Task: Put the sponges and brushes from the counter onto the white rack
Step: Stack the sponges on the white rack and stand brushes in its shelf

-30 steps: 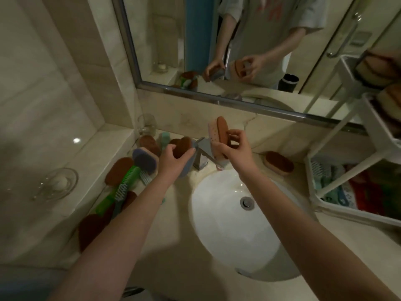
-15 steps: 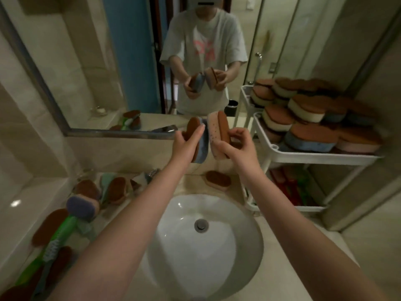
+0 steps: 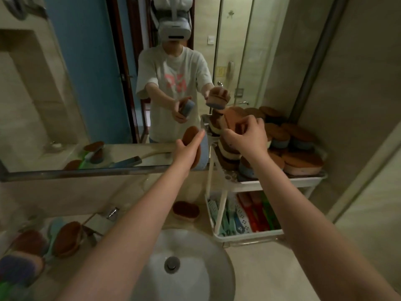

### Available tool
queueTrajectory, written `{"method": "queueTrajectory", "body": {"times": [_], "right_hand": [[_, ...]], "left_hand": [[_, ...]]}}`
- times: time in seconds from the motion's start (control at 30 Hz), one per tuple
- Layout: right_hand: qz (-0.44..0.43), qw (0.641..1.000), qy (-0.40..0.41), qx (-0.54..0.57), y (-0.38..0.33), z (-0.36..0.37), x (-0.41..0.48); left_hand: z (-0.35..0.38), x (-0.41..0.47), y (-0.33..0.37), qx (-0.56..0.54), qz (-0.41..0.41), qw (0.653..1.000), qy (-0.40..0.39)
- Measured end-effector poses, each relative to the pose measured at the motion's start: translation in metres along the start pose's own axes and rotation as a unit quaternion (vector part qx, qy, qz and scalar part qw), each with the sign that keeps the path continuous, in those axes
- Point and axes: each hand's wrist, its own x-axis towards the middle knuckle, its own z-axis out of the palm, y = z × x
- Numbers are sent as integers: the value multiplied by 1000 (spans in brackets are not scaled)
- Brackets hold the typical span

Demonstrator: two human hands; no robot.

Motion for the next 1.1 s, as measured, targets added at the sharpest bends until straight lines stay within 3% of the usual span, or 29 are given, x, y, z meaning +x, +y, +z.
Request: {"method": "queueTrajectory", "body": {"times": [0.3, 0.43, 0.63, 0.7, 0.8, 0.87, 0.97, 1.1], "right_hand": [[-57, 971, -49, -229, 1, 19, 20], [-82, 947, -25, -308, 1, 23, 14], [-107, 940, -2, -324, 5, 21, 5], [-124, 954, 36, -270, 6, 20, -3], [-154, 981, 68, -94, 8, 15, -20], [-126, 990, 27, 49, 7, 7, -32], [-30, 974, -52, 217, 4, -9, -52], [17, 950, -108, 293, 15, -27, -64]], "left_hand": [[-14, 14, -7, 11, -8, 1000, -21], [-16, 13, -11, 10, -11, 1000, -6], [-13, 7, -12, -27, -20, 999, 7], [-10, 3, -12, -41, -22, 999, 1], [-5, -7, -8, -46, -2, 999, -6], [-1, -14, -6, -2, 39, 999, -10], [6, -31, -2, 114, 144, 983, -19], [20, -51, 0, 194, 259, 945, -45]]}}
